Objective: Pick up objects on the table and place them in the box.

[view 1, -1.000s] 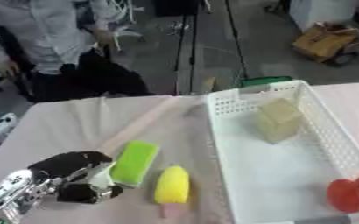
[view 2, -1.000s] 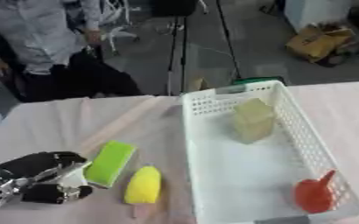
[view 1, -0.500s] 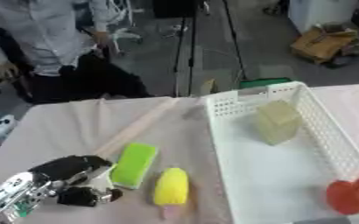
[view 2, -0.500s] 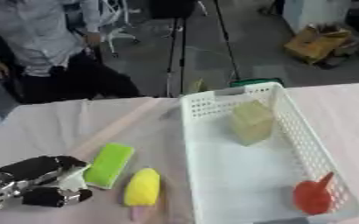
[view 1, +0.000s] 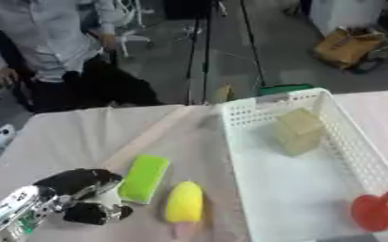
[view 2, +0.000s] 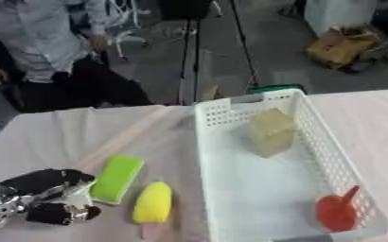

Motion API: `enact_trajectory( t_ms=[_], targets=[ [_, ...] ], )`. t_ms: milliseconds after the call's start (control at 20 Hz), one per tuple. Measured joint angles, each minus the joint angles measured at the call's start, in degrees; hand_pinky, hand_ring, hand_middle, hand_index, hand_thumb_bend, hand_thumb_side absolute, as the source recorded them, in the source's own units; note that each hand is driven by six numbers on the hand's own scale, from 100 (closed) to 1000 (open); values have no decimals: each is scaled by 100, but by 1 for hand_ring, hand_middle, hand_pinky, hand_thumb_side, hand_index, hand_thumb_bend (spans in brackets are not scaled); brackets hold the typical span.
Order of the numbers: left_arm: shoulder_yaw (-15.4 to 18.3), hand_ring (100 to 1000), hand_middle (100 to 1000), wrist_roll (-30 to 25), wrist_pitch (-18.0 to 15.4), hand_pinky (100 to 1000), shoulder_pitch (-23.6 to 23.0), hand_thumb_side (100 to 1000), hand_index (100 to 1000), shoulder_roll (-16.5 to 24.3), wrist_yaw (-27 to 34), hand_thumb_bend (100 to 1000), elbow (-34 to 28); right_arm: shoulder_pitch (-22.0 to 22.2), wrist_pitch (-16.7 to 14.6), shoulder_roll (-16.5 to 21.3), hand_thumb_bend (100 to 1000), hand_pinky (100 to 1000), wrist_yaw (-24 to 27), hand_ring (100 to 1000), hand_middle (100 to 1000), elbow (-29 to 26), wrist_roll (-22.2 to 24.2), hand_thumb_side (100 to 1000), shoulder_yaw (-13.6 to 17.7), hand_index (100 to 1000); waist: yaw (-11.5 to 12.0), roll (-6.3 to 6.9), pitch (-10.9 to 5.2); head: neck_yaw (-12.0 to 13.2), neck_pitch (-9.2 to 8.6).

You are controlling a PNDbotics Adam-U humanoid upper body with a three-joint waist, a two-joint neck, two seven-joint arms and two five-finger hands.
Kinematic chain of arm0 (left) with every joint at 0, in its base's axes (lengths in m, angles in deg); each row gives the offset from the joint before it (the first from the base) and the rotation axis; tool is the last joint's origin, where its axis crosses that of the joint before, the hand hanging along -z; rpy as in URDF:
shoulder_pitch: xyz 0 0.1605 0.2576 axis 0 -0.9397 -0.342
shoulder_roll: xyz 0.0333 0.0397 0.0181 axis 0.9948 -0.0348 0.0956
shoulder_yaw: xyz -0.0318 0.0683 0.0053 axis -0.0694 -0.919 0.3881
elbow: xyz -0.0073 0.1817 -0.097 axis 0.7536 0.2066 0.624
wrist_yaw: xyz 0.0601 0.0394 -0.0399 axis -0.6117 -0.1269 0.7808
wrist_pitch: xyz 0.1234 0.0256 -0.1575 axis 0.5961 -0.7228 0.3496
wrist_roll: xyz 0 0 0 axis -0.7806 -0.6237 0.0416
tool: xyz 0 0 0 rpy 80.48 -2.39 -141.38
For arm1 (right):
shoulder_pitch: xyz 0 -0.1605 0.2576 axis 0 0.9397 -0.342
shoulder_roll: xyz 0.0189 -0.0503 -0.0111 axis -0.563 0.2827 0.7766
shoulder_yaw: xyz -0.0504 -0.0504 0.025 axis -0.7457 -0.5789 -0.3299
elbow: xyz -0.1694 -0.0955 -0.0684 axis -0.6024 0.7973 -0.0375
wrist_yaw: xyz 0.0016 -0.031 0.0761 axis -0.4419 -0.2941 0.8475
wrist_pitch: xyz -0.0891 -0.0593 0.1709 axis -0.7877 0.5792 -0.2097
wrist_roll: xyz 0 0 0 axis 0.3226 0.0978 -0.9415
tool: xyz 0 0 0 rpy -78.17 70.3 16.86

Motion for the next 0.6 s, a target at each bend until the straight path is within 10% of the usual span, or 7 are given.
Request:
enact_trajectory(
  t_ms=[600],
  targets=[
    [1, 786, 841, 14, 49, 425, 6, 798, 1000, -42, -1, 531, 70, 1, -22, 0, 100, 841, 4, 816, 597, 0, 1, 1000, 0, 645, 4, -8, 0, 19, -1]
  ],
)
